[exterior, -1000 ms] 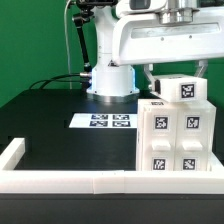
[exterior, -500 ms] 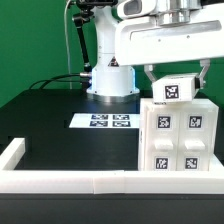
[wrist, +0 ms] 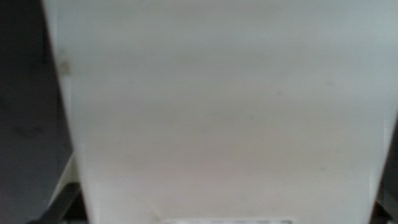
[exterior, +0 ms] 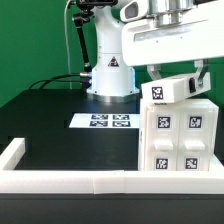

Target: Assemble cabinet

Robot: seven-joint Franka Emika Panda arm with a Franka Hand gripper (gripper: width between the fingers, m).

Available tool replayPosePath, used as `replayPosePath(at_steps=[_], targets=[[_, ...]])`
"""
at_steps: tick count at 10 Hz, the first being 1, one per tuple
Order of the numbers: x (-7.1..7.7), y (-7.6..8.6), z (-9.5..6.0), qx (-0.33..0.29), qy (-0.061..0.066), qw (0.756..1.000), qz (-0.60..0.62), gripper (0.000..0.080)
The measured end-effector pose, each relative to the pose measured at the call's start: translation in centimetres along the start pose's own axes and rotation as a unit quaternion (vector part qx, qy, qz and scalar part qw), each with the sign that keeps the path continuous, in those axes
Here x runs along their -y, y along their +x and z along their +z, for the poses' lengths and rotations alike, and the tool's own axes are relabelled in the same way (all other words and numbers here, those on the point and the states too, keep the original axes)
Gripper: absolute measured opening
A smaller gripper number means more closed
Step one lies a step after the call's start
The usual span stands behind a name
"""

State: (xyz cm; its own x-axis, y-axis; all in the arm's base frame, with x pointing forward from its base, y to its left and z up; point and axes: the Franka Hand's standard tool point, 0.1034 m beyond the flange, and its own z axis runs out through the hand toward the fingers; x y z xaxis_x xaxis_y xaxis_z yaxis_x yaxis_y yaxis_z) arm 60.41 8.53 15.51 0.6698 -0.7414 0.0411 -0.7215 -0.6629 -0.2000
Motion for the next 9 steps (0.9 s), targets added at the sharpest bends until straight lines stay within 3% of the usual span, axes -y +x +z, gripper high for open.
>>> replayPosePath(at_steps=[7, 9], targets=[[-0.11, 0.06, 0.07, 0.015, 0.008, 0.972, 0.233, 0.0544], [-0.08, 0.06, 0.15, 0.022, 0.017, 0.958, 0.287, 0.0544]])
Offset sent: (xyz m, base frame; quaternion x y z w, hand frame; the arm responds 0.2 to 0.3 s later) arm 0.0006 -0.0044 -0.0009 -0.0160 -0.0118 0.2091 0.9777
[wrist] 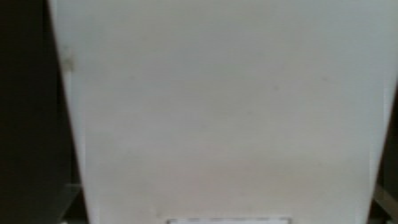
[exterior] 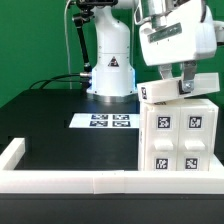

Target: Assemble cabinet

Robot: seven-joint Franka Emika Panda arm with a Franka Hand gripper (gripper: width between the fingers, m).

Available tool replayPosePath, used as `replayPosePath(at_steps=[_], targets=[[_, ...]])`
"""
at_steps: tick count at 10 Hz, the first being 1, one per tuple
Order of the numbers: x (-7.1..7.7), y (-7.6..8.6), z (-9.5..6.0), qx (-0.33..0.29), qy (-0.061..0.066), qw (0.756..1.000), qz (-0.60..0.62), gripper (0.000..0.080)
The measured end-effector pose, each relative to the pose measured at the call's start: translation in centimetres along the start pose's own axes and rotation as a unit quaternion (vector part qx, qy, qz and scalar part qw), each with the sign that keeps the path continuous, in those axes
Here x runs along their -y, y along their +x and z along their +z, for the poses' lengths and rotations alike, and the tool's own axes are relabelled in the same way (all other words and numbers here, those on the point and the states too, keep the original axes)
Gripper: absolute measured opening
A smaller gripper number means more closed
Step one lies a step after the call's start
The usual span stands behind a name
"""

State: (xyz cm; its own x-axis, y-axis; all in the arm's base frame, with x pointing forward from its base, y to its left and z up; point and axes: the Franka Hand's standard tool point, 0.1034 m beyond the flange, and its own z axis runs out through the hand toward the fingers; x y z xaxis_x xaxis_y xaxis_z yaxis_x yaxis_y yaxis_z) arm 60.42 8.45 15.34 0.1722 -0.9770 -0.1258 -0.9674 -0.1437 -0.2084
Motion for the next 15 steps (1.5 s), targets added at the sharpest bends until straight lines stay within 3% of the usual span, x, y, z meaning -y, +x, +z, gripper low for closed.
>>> replayPosePath(at_steps=[8, 9, 10, 11, 15], targets=[[0.1, -0.2, 0.0, 0.035, 0.002, 0.973, 0.228, 0.0544], [0.1, -0.2, 0.1, 0.035, 0.002, 0.974, 0.223, 0.0597], [0.1, -0.3, -0.1, 0.036, 0.003, 0.977, 0.211, 0.0597], [0.3, -0.4, -0.7, 0.039, 0.009, 0.979, 0.200, 0.0758], [1.5, -0.9, -3.5, 0.053, 0.035, 0.983, 0.172, 0.0797]])
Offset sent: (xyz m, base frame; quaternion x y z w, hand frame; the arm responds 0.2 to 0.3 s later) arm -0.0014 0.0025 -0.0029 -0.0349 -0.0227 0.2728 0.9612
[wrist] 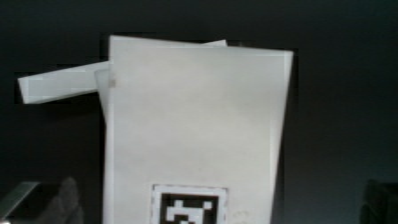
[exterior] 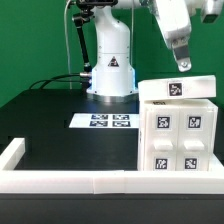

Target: Assemble cabinet

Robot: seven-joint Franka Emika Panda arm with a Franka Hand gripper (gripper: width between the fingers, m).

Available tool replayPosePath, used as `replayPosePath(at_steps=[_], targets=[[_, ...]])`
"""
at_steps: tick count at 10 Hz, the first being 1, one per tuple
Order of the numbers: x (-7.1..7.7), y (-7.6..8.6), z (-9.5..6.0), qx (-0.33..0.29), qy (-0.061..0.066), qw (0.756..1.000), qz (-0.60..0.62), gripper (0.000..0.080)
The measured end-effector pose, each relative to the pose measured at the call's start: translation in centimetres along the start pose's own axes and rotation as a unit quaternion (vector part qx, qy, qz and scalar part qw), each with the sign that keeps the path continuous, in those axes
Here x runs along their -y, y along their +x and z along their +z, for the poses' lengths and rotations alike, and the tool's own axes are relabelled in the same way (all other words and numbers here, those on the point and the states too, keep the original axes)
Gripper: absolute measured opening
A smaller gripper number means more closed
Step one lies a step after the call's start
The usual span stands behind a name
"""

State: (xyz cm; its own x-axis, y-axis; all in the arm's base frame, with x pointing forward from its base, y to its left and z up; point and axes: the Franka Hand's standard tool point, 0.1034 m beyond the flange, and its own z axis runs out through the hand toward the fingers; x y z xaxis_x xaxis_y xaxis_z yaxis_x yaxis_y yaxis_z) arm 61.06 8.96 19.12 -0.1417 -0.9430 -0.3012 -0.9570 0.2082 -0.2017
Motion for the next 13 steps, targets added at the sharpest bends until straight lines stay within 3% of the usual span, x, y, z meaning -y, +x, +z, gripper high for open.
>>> replayPosePath(at_steps=[3, 5, 8, 9, 12, 13], targets=[[0.01, -0.09, -0.05, 0.000, 0.000, 1.000, -0.019, 0.0797], [0.09, -0.36, -0.04, -0.005, -0.010, 0.988, -0.155, 0.0797], [0.14, -0.83, -0.28, -0.004, -0.027, 0.950, -0.310, 0.0797], [0.17, -1.02, -0.39, -0.003, -0.027, 0.945, -0.325, 0.0797], [0.15, -0.84, -0.27, -0.001, -0.027, 0.898, -0.440, 0.0797], [0.14, -0.85, -0.25, 0.001, -0.028, 0.870, -0.492, 0.0797]])
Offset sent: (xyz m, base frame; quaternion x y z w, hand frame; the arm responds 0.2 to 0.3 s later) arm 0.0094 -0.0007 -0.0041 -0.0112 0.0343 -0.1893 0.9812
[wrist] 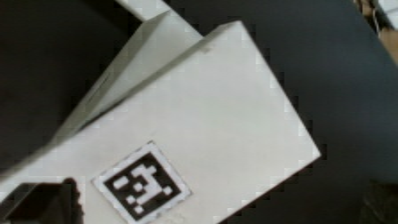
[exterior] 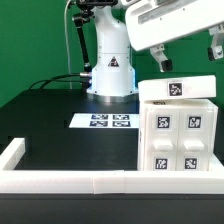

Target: Assemble cabinet

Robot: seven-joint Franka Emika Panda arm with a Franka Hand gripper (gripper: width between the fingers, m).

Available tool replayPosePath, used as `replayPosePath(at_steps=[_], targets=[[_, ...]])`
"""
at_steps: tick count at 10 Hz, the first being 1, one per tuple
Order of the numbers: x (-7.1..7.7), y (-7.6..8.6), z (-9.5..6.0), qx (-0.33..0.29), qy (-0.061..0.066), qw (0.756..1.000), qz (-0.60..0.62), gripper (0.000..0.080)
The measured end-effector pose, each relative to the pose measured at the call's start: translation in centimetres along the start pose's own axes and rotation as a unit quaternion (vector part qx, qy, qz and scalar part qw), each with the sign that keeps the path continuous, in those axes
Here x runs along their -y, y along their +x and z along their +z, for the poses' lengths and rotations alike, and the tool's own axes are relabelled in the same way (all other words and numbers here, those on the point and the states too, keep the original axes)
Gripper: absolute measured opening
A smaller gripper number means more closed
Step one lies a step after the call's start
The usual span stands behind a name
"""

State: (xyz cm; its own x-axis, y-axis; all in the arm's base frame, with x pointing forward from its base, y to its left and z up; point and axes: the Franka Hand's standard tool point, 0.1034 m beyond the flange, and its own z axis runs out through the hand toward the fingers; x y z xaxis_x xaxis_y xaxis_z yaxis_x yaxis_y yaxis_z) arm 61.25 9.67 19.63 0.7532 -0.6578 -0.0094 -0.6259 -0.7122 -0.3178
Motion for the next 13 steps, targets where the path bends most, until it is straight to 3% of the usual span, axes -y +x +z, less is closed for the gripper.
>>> replayPosePath(at_steps=[2, 5, 6, 9, 11, 12, 13], targets=[[-0.03, -0.14, 0.19, -0.009, -0.019, 0.987, -0.158, 0.0797], [0.15, -0.19, 0.12, -0.009, -0.047, 0.929, -0.366, 0.0797], [0.19, -0.31, 0.06, -0.009, -0.047, 0.931, -0.362, 0.0797], [0.00, -0.20, 0.17, -0.003, -0.049, 0.886, -0.462, 0.0797], [-0.27, -0.26, 0.62, 0.009, -0.053, 0.820, -0.569, 0.0797], [-0.40, -0.34, 0.89, 0.016, -0.053, 0.800, -0.597, 0.0797], [-0.51, -0.32, 1.02, 0.020, -0.057, 0.760, -0.647, 0.0797]])
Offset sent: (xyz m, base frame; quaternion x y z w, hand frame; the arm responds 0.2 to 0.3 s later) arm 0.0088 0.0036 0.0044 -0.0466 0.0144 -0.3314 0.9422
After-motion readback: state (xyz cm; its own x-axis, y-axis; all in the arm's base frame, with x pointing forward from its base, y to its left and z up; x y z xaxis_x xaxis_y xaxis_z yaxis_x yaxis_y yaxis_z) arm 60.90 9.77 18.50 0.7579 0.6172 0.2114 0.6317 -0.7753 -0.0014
